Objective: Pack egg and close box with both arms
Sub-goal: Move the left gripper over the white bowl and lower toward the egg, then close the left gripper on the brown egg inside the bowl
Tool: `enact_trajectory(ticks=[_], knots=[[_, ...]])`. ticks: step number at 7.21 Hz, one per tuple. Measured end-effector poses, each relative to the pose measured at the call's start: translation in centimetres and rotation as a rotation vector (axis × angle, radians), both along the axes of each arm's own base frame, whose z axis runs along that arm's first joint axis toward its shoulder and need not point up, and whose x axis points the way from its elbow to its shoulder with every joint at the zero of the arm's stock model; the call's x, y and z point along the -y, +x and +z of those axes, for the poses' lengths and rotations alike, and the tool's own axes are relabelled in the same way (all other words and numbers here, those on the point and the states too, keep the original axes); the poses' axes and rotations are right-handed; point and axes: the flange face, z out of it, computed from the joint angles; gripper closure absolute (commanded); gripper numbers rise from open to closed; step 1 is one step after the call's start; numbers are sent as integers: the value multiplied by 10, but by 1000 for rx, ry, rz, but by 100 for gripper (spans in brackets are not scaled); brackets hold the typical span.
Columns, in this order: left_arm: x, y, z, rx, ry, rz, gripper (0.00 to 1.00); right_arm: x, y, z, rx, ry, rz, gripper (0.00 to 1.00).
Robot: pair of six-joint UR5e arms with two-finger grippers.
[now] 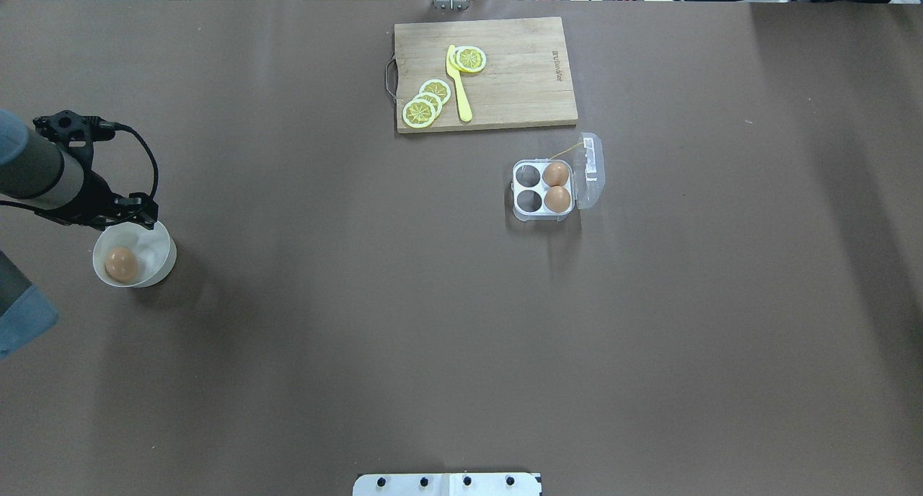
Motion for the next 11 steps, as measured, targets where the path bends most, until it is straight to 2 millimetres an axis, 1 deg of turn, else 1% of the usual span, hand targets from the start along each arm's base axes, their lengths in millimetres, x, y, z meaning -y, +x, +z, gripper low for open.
enact_trajectory(ticks=[2,5,11], knots=[[-11,3,2,2,-4,16,26,0,0,0,0,0,0,0],[-20,11,7,9,-12,34,26,-1,0,1,-1,-2,0,0],[-26,11,15,20,-24,42,26,-2,0,2,0,-4,0,0]])
